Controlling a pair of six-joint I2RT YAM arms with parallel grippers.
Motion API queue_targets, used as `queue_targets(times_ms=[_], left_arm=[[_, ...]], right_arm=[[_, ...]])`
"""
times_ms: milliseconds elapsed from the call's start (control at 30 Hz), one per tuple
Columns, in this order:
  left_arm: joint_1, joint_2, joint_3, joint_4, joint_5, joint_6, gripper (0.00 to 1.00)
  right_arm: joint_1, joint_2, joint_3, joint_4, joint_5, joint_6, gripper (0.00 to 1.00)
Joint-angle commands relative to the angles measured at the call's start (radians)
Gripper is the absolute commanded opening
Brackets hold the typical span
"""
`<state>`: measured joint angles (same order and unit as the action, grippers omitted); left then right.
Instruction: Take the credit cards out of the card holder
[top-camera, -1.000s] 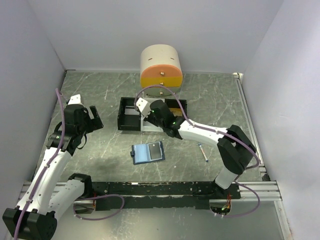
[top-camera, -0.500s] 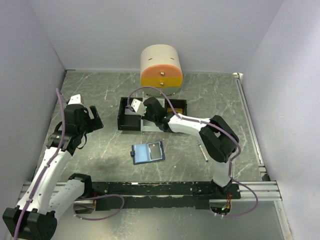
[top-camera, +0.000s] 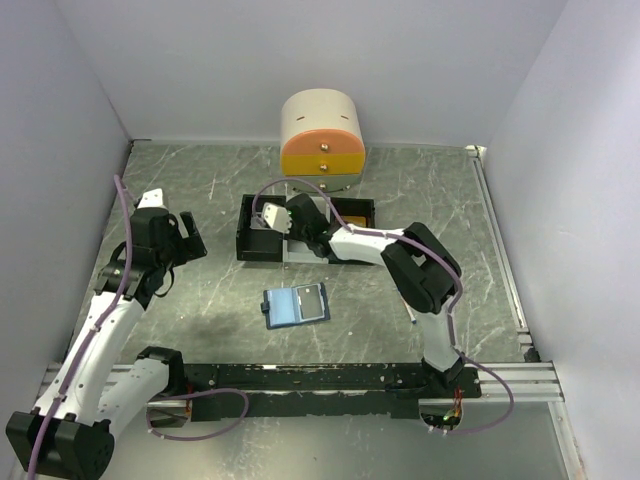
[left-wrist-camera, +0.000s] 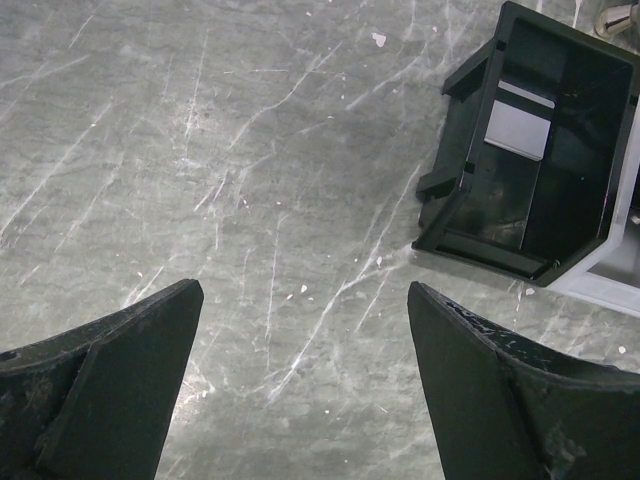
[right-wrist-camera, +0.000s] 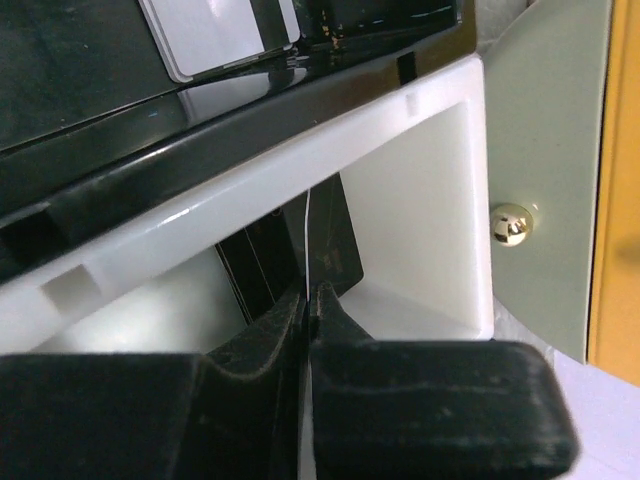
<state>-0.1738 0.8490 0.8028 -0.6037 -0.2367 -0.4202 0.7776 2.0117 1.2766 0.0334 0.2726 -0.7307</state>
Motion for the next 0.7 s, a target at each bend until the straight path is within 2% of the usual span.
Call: queue_targets(times_ms=[0,233,333,600,667], left_arm=[[0.005,0.002,0.001,-0.001,0.003,0.018,0.96],[0.005,-0.001,-0.002,0.002,0.011,0.023,0.95],[0.005,0.000,-0.002,0.002,0.014,0.024,0.94],[0.005,0.010,-0.002,0.002,0.025,0.029,0.93],[0.005,0.014,-0.003,0.002,0.029,0.030,0.93]], right_arm=[[-0.013,0.047,0.028,0.035,0.030,-0.060,0.02],[-0.019,0.069,0.018,0.107,0.062,-0.114,0.08],[-0.015,0.070,0.006,0.111,0.061,-0.115,0.15],[-0.018,0.050,0.004,0.054,0.013,-0.094,0.21],[-0.021,0.047,0.002,0.034,-0.001,-0.103,0.26]])
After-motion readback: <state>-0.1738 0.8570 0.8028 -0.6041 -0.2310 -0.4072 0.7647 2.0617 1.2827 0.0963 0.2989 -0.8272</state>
